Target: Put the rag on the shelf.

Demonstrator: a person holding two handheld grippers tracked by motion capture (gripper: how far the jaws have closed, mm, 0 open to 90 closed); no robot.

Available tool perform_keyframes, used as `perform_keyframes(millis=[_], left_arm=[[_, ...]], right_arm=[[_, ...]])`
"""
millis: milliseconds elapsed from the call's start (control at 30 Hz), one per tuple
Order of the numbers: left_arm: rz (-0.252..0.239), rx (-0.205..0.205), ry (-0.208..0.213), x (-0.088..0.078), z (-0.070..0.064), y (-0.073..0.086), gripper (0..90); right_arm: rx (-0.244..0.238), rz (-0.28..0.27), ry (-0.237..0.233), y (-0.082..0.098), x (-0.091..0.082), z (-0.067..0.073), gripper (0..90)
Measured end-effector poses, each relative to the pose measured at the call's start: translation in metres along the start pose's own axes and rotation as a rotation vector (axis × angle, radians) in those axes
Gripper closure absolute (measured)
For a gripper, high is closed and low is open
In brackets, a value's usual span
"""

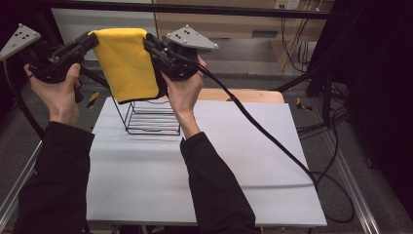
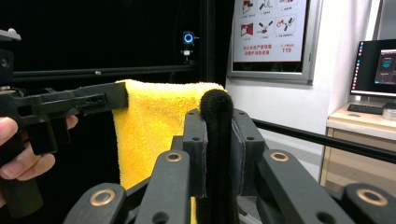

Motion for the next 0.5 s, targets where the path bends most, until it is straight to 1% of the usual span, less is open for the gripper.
perform_keyframes(millis=[100,233,433,500], left_arm=[[-0.003,-0.008,-0.002,0.002,0.005,-0.005,84.3],[-0.01,0.002,-0.02,0.006,0.009,-0.012,84.3],[-0.018,0.01,-0.033,0.016,0.014,-0.024,84.3],[-0.023,0.002,-0.035,0.02,0.015,-0.027,84.3]], right_arm=[[-0.005,-0.002,0.001,-0.005,0.007,-0.001,78.9],[-0.006,-0.008,0.002,-0.011,0.015,-0.003,78.9],[-0.008,-0.013,0.01,-0.021,0.025,-0.01,78.9],[-0.007,-0.02,0.012,-0.024,0.028,-0.012,78.9]])
Point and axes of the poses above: each handheld gripper's, and its own axes: x roughly forward along the jaws, y roughly out of its underside, z roughly to its left, the point moved 3 cm from there along x, roughly forward along the jaws, and after that the axes turned 10 degrees about -y, right-handed, at the moved point
